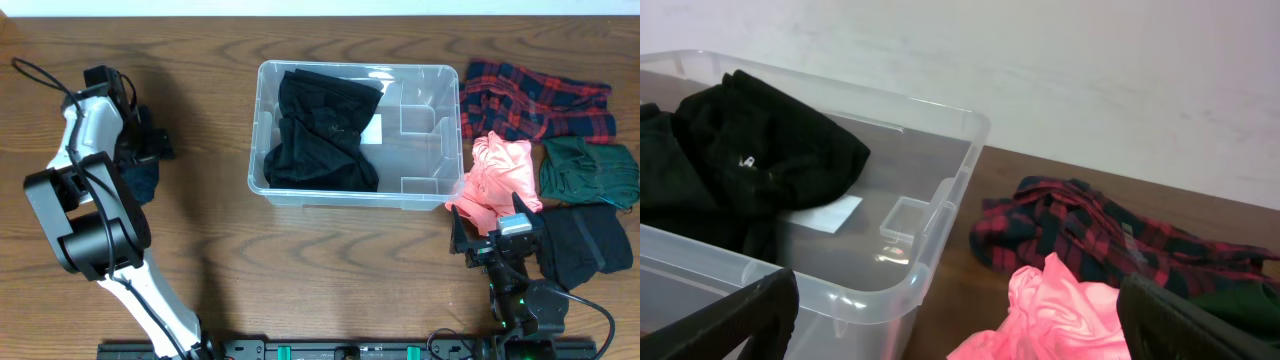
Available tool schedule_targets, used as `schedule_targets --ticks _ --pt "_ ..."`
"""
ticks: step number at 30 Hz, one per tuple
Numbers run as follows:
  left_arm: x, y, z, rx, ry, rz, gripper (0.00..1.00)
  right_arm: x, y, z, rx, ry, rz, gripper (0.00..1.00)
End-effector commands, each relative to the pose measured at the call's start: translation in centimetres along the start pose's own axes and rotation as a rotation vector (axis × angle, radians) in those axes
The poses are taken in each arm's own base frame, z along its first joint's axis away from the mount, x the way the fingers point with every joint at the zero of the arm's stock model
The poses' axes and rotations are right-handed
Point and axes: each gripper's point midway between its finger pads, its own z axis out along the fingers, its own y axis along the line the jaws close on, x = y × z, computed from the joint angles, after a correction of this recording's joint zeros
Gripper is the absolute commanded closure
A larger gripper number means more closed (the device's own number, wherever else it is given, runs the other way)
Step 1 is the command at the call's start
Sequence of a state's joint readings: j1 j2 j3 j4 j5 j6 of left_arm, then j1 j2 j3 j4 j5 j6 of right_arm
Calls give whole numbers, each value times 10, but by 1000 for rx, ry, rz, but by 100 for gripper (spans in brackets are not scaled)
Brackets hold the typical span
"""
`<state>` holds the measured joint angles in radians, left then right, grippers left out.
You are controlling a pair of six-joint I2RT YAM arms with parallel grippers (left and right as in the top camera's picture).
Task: Pack container
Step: 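Move left gripper back to the dark teal shorts and grasp them, then carry the teal shorts with left gripper and release into the bin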
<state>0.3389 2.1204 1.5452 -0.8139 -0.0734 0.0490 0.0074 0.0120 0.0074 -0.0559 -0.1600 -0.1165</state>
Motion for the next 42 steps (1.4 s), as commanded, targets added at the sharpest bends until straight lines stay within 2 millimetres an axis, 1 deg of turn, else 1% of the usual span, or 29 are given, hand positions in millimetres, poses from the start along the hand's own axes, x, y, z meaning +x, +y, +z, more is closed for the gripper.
schedule_targets --ticks 1,4,8,9,12,14,16,18,19,20,21,23,24,28,32,35,37,38,39,42 --pt "4 0 8 9 6 -13 2 1 -2 0 11 1 -3 1" --pt "2 -1 11 9 -8 -15 0 1 -2 0 10 2 -4 1" --pt "-2 -1 12 10 -25 -17 4 1 -2 0 11 1 -3 1" --pt "-3 -1 12 10 -28 -17 7 1 -2 0 11 1 -4 1" --pt "-4 -1 12 10 -30 -17 20 1 -2 0 11 1 -4 1" --pt "-3 -1 12 10 -29 -17 32 1 -2 0 10 1 -4 1" --pt "-3 -1 12 10 -26 -17 39 1 -2 0 11 1 -4 1" --pt "-2 -1 12 9 -22 -16 48 1 -2 0 11 1 -4 1" --pt "-2 -1 12 9 -22 -16 54 1 -2 0 11 1 -4 1" --pt "-2 -1 12 9 -22 -16 61 1 -2 0 11 1 -3 1" --pt "-2 -1 12 10 -22 -16 75 1 -2 0 11 1 -4 1" --pt "-3 -1 11 10 -27 -17 93 1 -2 0 11 1 -4 1" --pt "-4 -1 9 10 -31 -17 94 1 -2 0 10 1 -3 1" --pt "-11 0 -4 11 -56 -18 94 1 -2 0 11 1 -3 1" --pt "-19 3 -30 13 -118 -26 94 1 -2 0 11 1 -3 1" --pt "-27 4 -64 17 -202 -36 94 1 -2 0 11 1 -4 1" --pt "-31 1 -93 30 -270 -65 94 1 -2 0 10 1 -3 1" --pt "-33 -2 -108 40 -305 -79 94 1 -2 0 11 1 -3 1" --pt "-34 -9 -125 65 -343 -75 94 1 -2 0 11 2 -4 1" --pt "-32 -39 -172 157 -449 -22 94 1 -2 0 11 1 -3 1"
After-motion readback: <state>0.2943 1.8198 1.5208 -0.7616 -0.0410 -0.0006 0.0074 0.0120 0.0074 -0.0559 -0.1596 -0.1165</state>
